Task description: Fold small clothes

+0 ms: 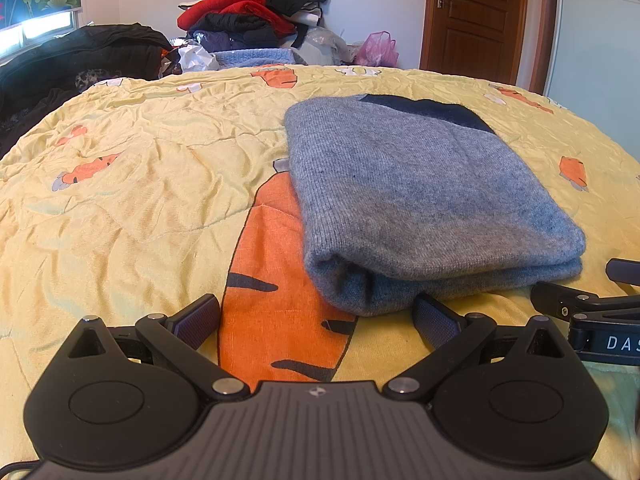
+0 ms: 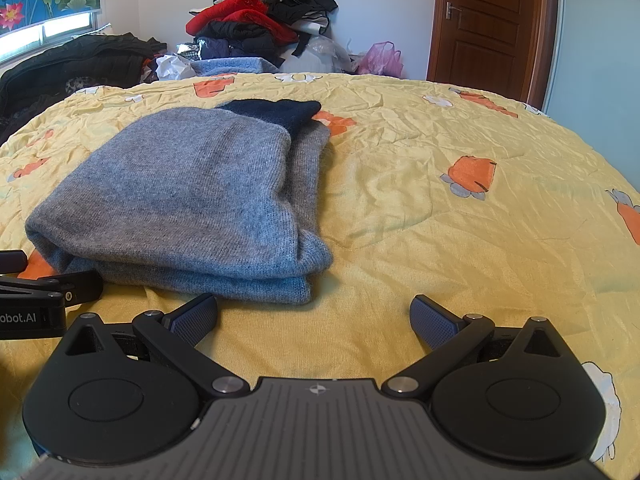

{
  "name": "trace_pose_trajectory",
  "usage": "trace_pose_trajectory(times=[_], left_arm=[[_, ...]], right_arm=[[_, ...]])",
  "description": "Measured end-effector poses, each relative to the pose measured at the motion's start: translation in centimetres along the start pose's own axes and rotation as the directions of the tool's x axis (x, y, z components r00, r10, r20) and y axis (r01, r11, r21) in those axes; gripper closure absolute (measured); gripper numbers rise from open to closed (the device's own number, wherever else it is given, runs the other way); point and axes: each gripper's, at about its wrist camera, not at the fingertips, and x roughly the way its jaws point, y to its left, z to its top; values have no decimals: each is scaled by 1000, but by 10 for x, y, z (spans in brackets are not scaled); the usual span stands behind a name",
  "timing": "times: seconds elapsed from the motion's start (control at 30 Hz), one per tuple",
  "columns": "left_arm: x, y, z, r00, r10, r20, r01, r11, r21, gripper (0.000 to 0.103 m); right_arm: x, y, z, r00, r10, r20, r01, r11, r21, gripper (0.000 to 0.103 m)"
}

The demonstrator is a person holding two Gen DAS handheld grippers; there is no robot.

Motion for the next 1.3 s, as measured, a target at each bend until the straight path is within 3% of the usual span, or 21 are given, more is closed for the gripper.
trace_pose_trajectory(times=[1.3], left_arm=[[-1,2,-1,1000,2,3,-2,1000,-12,0]], right_arm=[[0,0,0,1000,0,1,0,1000,0,0]])
